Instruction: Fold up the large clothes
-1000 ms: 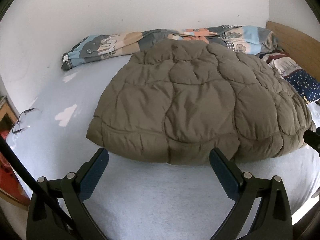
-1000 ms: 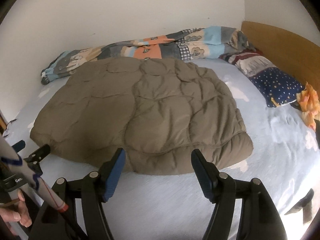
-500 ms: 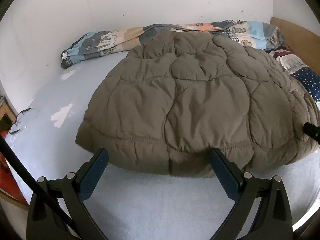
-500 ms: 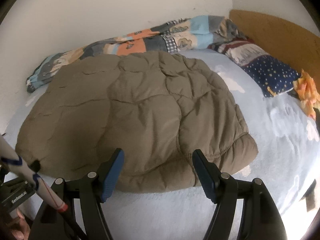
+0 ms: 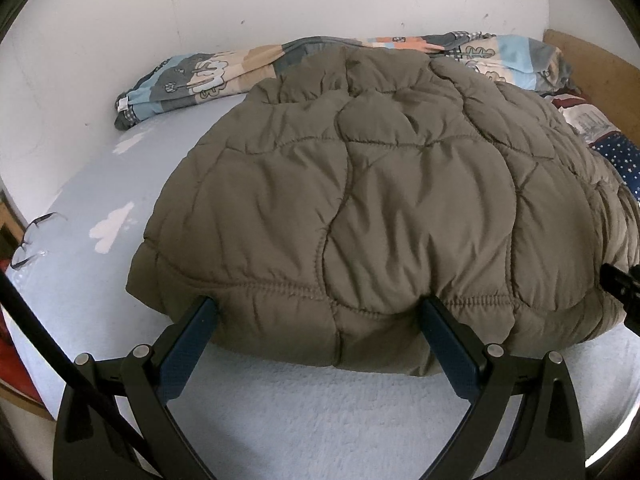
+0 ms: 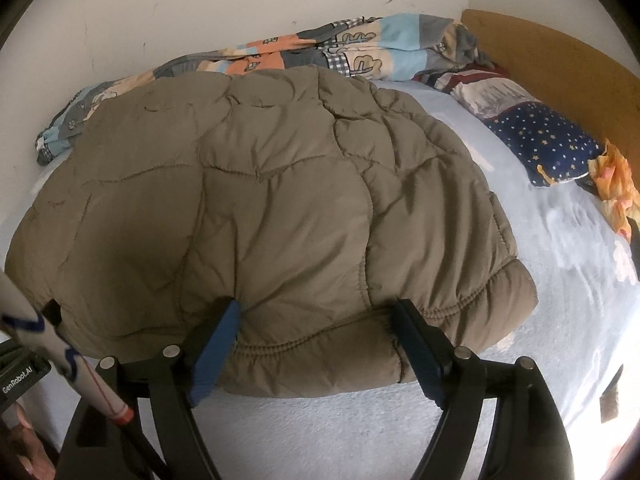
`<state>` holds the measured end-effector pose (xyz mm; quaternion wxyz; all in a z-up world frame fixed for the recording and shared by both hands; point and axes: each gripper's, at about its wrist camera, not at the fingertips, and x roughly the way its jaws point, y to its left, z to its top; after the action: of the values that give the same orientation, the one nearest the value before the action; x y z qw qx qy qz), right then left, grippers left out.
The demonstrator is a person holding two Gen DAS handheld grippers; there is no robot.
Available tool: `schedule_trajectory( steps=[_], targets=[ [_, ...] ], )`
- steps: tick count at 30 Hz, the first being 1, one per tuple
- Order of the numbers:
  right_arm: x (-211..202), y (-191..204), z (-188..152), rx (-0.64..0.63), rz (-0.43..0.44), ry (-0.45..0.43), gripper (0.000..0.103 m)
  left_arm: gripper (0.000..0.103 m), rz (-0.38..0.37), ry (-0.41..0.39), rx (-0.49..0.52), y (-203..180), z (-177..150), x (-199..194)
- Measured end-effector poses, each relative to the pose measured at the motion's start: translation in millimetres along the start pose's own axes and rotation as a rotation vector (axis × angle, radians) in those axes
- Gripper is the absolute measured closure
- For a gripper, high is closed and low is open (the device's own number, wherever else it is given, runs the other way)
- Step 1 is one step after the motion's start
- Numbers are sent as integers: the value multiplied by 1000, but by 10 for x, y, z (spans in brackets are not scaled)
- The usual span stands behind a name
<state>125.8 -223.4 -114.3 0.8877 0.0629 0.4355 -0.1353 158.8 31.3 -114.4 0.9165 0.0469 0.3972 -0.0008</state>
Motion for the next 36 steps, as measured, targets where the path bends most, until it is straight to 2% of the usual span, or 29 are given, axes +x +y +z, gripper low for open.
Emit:
schedule_trajectory(
  steps=[12,17,20,23,26,29,32,36],
  targets=[
    [-12,36,-38,-15,-3,8,17,2,3,-4,6,-2,-16,-17],
    [-164,-26,-80,4,15,8,17,2,5,-22,22,-2,-56,-188],
    [-343,-86,-129,20,14,5,17,2,-12,-63,34,8,-90,-404],
    [-555,-144,-149,34,15,-34,17,2,-21,-94,34,35,-95,-621],
    [-808,-214,-244,66,17,-65,16,2,-67,-108,7,123,-139,-887],
    [-972,-233,-363,81,14,-56,15,2,-94,-134,7,201,-210,-1191],
    [-1220,-206,-442,60,-3,-62,13,2,-100,-171,-1,291,-209,-1501],
    [-1585,-138,-348,43,2,-97,11,2,-60,-203,-4,395,-36,-1924]
  ],
)
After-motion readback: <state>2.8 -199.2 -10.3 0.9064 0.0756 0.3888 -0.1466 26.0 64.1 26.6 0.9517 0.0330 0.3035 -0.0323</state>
